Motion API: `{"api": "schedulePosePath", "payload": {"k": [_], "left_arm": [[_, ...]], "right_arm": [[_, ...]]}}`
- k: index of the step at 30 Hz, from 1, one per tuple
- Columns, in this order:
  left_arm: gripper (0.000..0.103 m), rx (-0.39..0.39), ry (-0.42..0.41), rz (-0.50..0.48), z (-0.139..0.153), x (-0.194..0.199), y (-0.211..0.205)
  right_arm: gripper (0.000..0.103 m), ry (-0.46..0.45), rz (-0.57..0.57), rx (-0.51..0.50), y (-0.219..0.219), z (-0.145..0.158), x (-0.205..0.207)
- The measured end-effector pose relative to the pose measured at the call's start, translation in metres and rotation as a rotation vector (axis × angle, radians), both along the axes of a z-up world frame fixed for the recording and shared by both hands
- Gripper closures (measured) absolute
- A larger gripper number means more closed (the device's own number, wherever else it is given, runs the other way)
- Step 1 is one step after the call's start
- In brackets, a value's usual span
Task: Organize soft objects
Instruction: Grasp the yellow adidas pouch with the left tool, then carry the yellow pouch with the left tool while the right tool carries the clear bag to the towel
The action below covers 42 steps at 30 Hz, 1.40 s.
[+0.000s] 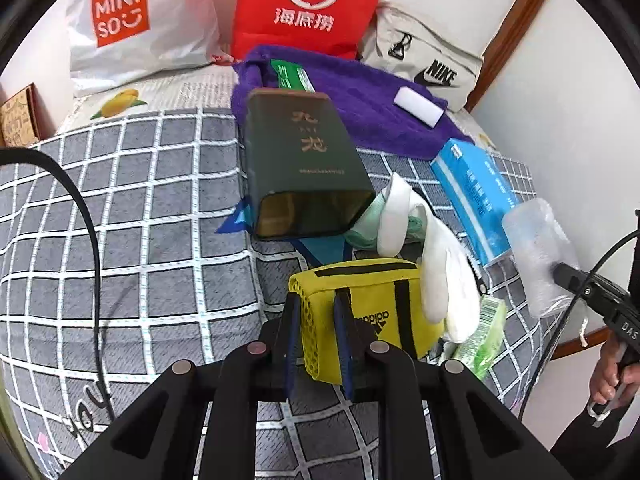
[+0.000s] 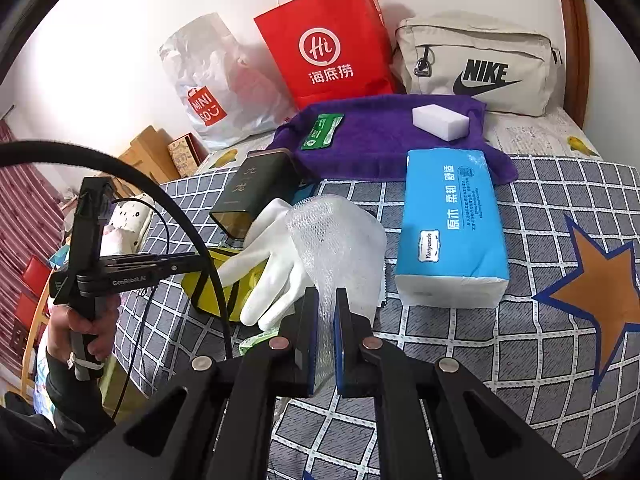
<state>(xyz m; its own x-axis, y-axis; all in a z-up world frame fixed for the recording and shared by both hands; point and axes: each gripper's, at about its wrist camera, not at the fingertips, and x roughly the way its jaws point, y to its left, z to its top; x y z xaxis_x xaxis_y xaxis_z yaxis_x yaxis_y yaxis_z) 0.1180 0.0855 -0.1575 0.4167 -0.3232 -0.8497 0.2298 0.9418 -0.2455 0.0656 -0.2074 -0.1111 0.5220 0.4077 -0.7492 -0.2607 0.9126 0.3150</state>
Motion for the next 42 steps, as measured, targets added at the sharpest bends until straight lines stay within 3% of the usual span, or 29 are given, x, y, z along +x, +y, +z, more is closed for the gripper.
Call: {"api": "schedulePosePath", "payload": {"k": [7,9,16,21,24,27,30,32,35,38,42], "left_arm": [[0.092,-0.060,-0.064,0.033,0.032,-0.010,0.018],[0.092,-0.042,-0.075,0.027,0.035,-0.010,0.017],[0.091,-0.019,0.028,0.018,-0.004,-0.002,0.020],[0.077,0.015,0.052,0.023,-0.021,-0.010,0.021],[0.057,0.015,0.058,0.021,-0.023,-0.017,0.022],[0.054,0.011,0.071,0.027,-0.027,-0.020,0.022],[0.057,-0.019,0.099,0.032,-0.032,-0.017,0.021],[0.077,-0.036,0.112,0.020,-0.036,-0.015,0.017],[0.078,-0.019,0.086,0.012,-0.032,-0.017,0.012],[0.087,-0.054,0.068,0.011,-0.022,-0.017,0.014],[0.089,-0.067,0.045,0.012,-0.009,-0.014,0.017]], "right_arm": [[0.096,-0.025,0.013,-0.003,0.002,0.008,-0.002],[0.096,-0.032,0.022,-0.012,0.005,0.011,-0.002],[0.096,-0.023,0.043,-0.017,0.014,0.007,0.001],[0.096,-0.012,0.047,-0.024,0.015,0.003,0.000],[0.095,-0.009,0.045,-0.019,0.016,0.002,0.001],[0.095,-0.007,0.046,-0.014,0.016,0.001,0.000],[0.095,-0.004,0.050,-0.016,0.018,-0.001,0.000],[0.095,-0.005,0.052,-0.017,0.019,-0.001,0.000],[0.096,-0.011,0.051,-0.021,0.018,-0.001,0.000],[0.096,-0.017,0.045,-0.028,0.014,-0.001,0.001],[0.096,-0.020,0.035,-0.028,0.009,0.002,0.005]]}}
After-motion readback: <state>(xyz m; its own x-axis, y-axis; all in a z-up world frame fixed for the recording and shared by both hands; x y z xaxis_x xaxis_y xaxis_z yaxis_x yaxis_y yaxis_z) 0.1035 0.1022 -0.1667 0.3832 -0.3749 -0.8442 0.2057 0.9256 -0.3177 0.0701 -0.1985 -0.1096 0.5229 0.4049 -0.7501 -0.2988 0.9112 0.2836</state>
